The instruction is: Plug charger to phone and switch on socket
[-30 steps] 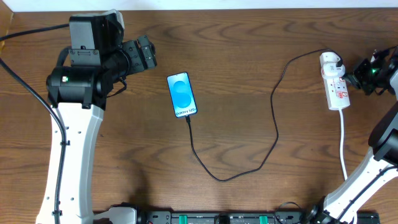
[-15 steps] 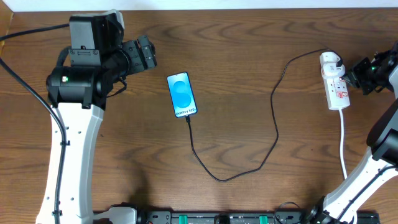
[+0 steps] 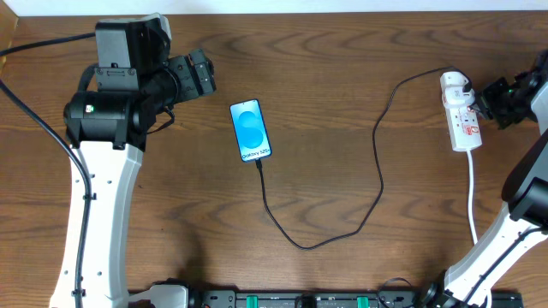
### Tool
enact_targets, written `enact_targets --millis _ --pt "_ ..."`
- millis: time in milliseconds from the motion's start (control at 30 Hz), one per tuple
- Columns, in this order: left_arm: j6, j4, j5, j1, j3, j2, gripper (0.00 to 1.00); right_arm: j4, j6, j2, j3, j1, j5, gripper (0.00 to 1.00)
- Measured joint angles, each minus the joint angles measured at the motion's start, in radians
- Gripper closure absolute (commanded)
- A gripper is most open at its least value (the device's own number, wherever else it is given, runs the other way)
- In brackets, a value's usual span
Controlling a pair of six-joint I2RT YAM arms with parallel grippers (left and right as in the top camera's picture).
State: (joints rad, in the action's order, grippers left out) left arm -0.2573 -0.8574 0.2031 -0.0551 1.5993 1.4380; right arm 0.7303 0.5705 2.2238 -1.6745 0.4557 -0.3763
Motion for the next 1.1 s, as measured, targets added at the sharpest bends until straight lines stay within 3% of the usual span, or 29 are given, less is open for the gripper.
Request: enact_targets --millis 600,1100 --pt "0.0 0.0 0.0 0.0 0.0 0.0 0.07 0.029 0.025 -0.002 -0.011 -0.014 0.037 0.99" --pt "0.0 0.0 0.0 0.0 0.0 0.0 0.07 0.106 0.033 -0.018 0.01 -0.055 -0.049 0.99"
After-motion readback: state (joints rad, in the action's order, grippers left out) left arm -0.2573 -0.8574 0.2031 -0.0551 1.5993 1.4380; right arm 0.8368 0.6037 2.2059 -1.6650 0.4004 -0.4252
